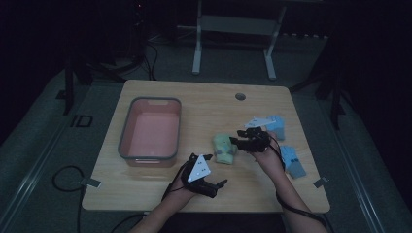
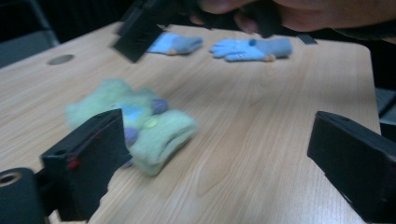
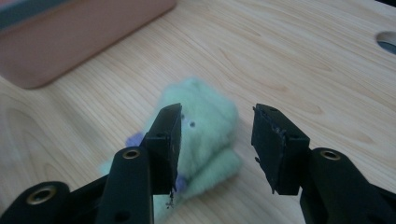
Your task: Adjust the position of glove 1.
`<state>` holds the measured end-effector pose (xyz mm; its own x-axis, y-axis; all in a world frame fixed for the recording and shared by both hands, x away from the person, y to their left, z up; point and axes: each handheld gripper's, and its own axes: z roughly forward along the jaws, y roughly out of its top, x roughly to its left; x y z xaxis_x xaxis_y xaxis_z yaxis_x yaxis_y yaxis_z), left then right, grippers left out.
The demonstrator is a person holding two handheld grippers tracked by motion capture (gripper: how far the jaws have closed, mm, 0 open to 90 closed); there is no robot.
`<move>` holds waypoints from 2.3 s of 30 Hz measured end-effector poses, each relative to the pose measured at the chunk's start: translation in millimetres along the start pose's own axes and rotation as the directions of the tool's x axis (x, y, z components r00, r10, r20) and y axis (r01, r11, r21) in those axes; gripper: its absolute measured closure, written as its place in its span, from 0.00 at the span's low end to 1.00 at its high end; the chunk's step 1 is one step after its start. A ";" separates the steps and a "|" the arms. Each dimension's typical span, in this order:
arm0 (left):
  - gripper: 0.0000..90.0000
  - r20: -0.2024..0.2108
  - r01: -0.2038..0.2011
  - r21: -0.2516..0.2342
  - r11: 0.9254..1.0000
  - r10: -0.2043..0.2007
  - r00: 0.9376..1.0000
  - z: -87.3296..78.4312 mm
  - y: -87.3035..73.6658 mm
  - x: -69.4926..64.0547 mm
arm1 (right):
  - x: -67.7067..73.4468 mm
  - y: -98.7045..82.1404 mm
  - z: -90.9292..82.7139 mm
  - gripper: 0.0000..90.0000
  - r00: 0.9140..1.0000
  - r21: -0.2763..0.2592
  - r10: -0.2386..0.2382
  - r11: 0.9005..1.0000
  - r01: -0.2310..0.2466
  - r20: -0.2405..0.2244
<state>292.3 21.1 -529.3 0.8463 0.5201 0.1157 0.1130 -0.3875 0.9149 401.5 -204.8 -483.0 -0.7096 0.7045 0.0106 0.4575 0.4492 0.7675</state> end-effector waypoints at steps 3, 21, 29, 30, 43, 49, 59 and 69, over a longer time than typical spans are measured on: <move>0.13 0.029 -0.046 0.023 0.999 0.045 0.999 10.4 5.5 7.5 | -6.0 8.0 7.9 0.58 1.000 0.001 -0.008 1.000 0.008 -0.023; 0.36 0.110 -0.212 0.227 0.951 0.191 0.975 66.5 2.5 40.4 | -31.2 9.3 67.9 0.44 0.983 0.124 0.054 0.992 -0.033 -0.174; 0.40 0.092 -0.239 0.259 0.936 0.222 0.971 75.6 -2.4 37.8 | -39.1 -1.7 83.2 0.41 0.962 0.205 0.160 0.972 -0.114 -0.221; 0.41 0.092 -0.239 0.259 0.936 0.222 0.971 75.6 -2.4 37.8 | -39.1 -1.7 83.2 0.41 0.962 0.205 0.160 0.972 -0.114 -0.221; 0.79 0.041 -0.283 0.282 0.917 0.283 0.958 75.6 4.6 37.6 | -32.2 1.3 74.9 0.78 0.954 0.196 0.180 0.971 -0.134 -0.241; 0.82 0.039 -0.281 0.295 0.913 0.283 0.958 68.6 19.3 39.1 | -29.8 7.2 65.2 0.79 0.959 0.162 0.170 0.978 -0.135 -0.228; 0.82 0.044 -0.308 0.317 0.897 0.311 0.949 45.9 41.1 41.5 | -19.6 24.9 47.5 0.80 0.953 0.110 0.156 0.985 -0.131 -0.261; 0.83 0.037 -0.316 0.328 0.890 0.322 0.946 20.0 62.7 49.9 | -7.4 51.0 35.2 0.80 0.951 0.081 0.135 0.990 -0.116 -0.279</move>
<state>351.9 7.6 -473.9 0.8562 0.3389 0.3899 0.0039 -0.7589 0.6511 449.0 -167.8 -466.5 -0.7626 0.5772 0.2920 0.5788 0.4072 0.7065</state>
